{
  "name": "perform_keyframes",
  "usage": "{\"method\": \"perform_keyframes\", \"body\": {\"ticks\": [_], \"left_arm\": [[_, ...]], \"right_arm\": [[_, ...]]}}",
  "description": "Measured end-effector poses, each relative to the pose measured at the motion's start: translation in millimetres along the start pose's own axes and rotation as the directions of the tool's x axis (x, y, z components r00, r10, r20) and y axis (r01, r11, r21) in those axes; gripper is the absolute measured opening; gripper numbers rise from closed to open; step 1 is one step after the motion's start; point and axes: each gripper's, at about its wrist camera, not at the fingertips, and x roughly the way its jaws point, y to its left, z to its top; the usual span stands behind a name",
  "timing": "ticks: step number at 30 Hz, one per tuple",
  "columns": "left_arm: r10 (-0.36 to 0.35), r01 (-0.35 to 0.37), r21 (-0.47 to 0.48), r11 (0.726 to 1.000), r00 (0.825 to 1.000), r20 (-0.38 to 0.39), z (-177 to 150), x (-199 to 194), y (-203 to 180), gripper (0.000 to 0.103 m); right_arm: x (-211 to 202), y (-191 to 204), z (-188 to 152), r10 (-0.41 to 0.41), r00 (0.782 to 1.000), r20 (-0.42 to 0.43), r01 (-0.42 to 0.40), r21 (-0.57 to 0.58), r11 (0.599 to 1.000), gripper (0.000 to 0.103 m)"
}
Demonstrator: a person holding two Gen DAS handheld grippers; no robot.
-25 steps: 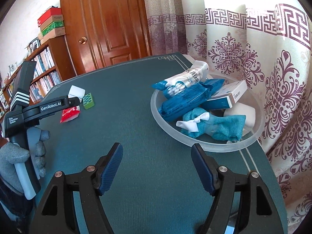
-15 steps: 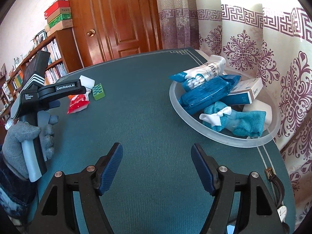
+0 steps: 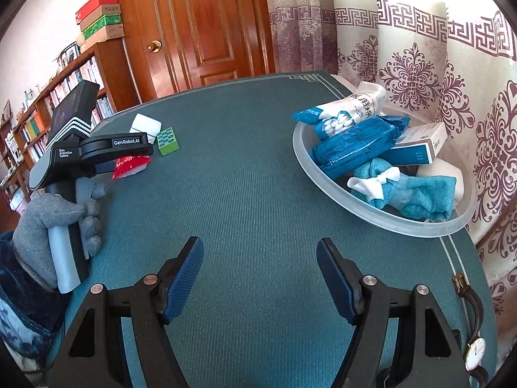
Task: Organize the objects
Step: 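Move both tools back to the remaining items and grasp the red Balloon glue bag with the left tool, then grasp the green dotted block with the right tool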
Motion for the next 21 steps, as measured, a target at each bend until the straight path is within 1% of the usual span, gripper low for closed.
{"method": "perform_keyframes", "body": {"ticks": [2, 4, 13, 18, 21], "left_arm": [[0.007, -0.007, 0.011, 1.000, 1.000, 0.006, -1.0, -0.9, -0.5, 0.064], [0.010, -0.011, 0.023, 1.000, 1.000, 0.010, -2.1, -2.1, -1.0, 0.052], [0.008, -0.009, 0.044, 0.999, 1.000, 0.020, -14.4, -15.5, 10.4, 0.051], [0.010, -0.012, 0.054, 0.998, 0.999, 0.047, -21.8, -30.4, 22.1, 0.051], [0.012, -0.015, 0.047, 0.999, 0.999, 0.053, -25.3, -37.0, 31.6, 0.051]], "right_arm": [[0.0, 1.3, 0.3, 0.002, 1.000, -0.001, -0.002, -0.003, 1.000, 0.074], [-0.2, 2.4, 0.5, 0.004, 1.000, 0.000, -0.004, -0.005, 1.000, 0.074], [4.3, 5.1, 2.6, 0.017, 1.000, -0.015, -0.017, -0.002, 1.000, 0.074], [16.2, 8.2, 11.2, 0.090, 0.994, -0.059, -0.088, 0.029, 0.996, 0.074], [23.5, 17.6, 20.4, 0.101, 0.993, -0.060, -0.101, 0.002, 0.995, 0.074]]}}
